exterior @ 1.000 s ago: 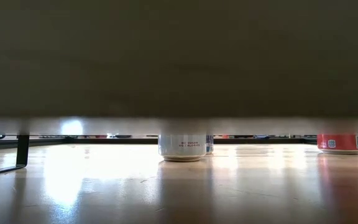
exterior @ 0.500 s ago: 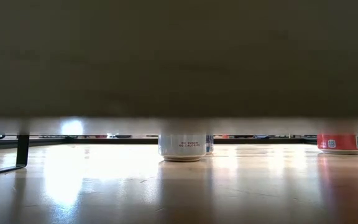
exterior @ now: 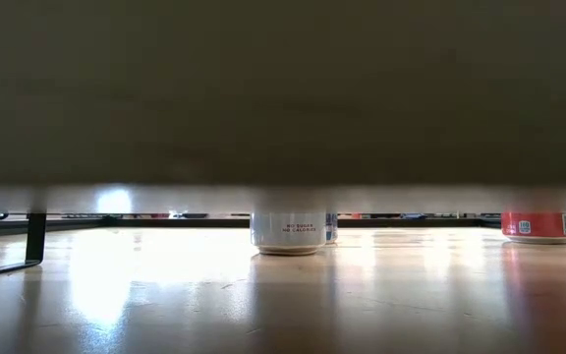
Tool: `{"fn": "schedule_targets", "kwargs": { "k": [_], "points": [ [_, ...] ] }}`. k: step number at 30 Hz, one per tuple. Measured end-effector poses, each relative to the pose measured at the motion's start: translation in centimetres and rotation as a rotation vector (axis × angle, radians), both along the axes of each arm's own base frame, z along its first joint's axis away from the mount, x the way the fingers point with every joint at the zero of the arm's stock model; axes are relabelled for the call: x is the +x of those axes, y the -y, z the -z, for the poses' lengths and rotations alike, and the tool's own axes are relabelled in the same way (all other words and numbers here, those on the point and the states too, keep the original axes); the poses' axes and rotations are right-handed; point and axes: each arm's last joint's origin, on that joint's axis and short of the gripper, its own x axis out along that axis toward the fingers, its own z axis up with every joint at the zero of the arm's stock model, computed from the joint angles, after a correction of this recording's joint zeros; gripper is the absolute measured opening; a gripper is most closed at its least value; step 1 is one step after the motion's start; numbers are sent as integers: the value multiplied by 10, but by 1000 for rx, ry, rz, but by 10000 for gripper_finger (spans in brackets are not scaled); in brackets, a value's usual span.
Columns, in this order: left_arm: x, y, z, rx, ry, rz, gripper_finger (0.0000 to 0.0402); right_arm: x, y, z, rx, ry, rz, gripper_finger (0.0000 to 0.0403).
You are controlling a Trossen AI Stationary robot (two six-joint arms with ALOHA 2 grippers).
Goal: Place canned beverage on shelf
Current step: Put the top white pink soda can on the shelf
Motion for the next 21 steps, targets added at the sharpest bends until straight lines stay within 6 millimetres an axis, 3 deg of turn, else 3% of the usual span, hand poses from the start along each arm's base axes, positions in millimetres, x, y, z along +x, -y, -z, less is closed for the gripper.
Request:
{"fn": "schedule_targets", "kwargs": {
  "k": [12,21],
  "points": [
    [0,0,0,0,0,0,346,-22,-40,-1,21,-15,74,257],
    [0,0,0,0,0,0,346,-34,-62,1,39,0,31,258]
  ]
}}
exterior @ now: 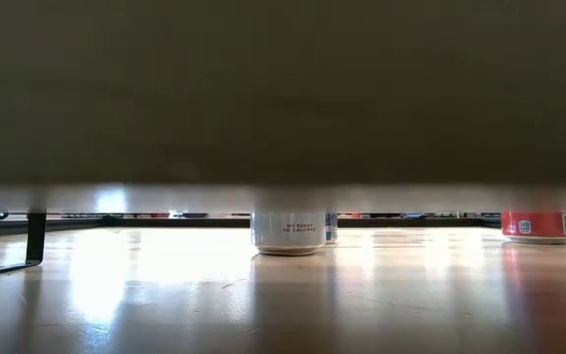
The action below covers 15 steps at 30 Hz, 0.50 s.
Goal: Place canned beverage on shelf
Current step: Put the top white pink soda can on the shelf
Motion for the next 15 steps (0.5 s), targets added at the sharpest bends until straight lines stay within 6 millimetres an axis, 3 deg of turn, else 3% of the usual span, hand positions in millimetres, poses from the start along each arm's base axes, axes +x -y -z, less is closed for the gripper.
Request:
{"fn": "schedule_targets", "kwargs": {
  "k": [15],
  "points": [
    [0,0,0,0,0,0,346,0,-27,17,56,-27,-105,258]
  ]
}}
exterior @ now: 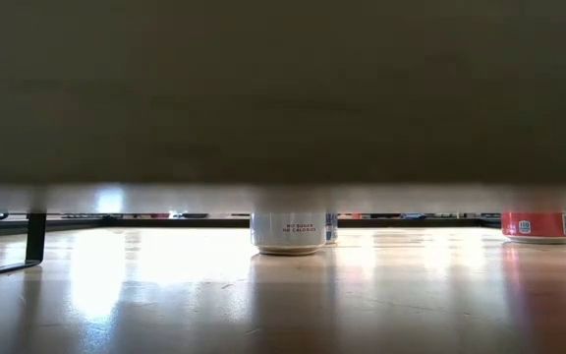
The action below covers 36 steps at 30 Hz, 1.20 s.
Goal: Place canned beverage on shelf
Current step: Put the top white pink soda can on the shelf
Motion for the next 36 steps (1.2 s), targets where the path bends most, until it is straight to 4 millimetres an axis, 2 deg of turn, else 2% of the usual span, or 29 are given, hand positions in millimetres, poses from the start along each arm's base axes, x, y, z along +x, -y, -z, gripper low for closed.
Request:
{"fn": "schedule_targets", "kwargs": {
  "k": [5,12,36],
  "points": [
    [0,0,0,0,-1,0,346,-1,-2,0,1,3,-8,258],
    [0,0,0,0,-1,0,346,4,-8,13,-13,-27,-10,258],
    [0,0,0,0,-3,0,346,5,-7,12,-33,4,-5,258]
  ]
}}
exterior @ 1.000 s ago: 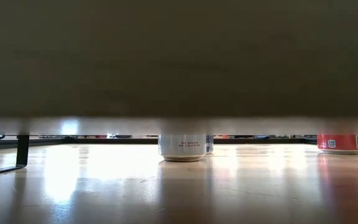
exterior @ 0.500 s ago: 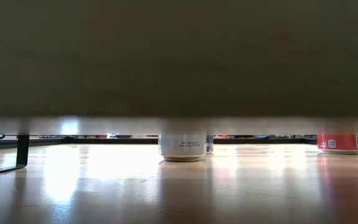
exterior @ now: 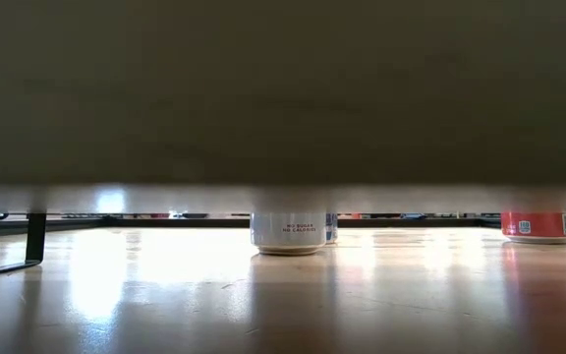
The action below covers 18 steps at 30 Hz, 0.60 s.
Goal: Place canned beverage on shelf
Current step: Put the top white pink soda can on the shelf
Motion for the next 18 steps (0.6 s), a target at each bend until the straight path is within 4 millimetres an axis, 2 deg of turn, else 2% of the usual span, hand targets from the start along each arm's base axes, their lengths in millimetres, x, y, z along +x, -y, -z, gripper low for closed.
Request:
{"fn": "schedule_targets", "kwargs": {
  "k": [18],
  "points": [
    [0,0,0,0,-2,0,346,0,0,-1,2,7,-4,268]
  ]
}}
